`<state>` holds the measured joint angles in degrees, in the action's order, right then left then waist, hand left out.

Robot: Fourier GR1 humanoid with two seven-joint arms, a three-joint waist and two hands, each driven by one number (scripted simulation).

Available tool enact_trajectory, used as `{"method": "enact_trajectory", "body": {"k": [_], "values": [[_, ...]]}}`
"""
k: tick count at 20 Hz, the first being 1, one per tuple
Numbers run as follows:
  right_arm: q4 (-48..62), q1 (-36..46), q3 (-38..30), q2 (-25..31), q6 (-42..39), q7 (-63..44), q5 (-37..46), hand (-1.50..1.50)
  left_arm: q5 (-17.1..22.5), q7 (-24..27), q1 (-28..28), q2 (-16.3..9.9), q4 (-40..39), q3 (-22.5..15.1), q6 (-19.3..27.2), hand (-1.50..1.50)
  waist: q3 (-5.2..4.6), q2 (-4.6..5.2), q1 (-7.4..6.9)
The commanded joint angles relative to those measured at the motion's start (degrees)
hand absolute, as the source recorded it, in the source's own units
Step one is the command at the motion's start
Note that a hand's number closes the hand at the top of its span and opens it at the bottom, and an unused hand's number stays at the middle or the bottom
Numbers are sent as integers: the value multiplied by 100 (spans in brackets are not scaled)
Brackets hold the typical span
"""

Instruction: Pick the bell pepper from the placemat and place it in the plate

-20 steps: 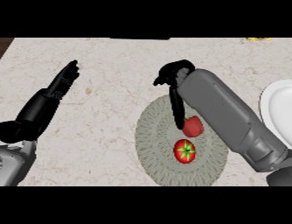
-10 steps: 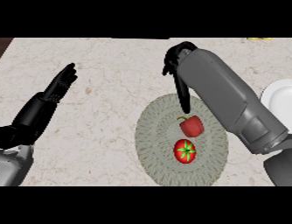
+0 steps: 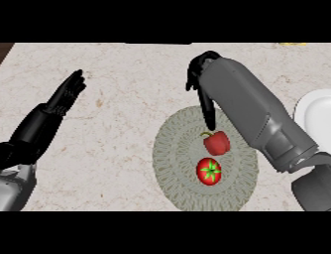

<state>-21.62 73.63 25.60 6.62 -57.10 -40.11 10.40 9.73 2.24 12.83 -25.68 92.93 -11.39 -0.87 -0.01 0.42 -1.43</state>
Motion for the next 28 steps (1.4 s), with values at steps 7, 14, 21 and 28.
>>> {"method": "enact_trajectory", "body": {"k": [7,14,21,28], "values": [[-58,-443,251,13,-573,484,579,-150,-235,83,-83,285,-76,58,-103,0,1,-19,71],[62,-841,258,-292,-554,441,816,-150,-425,434,-231,312,-323,233,-273,0,-1,-24,102],[39,-1167,314,-377,-659,586,1077,-150,-172,173,-174,202,-200,613,-549,0,0,-13,83],[-428,-1596,354,-358,-848,362,1204,-150,-596,56,-303,565,84,348,-276,0,1,-45,139]]}}
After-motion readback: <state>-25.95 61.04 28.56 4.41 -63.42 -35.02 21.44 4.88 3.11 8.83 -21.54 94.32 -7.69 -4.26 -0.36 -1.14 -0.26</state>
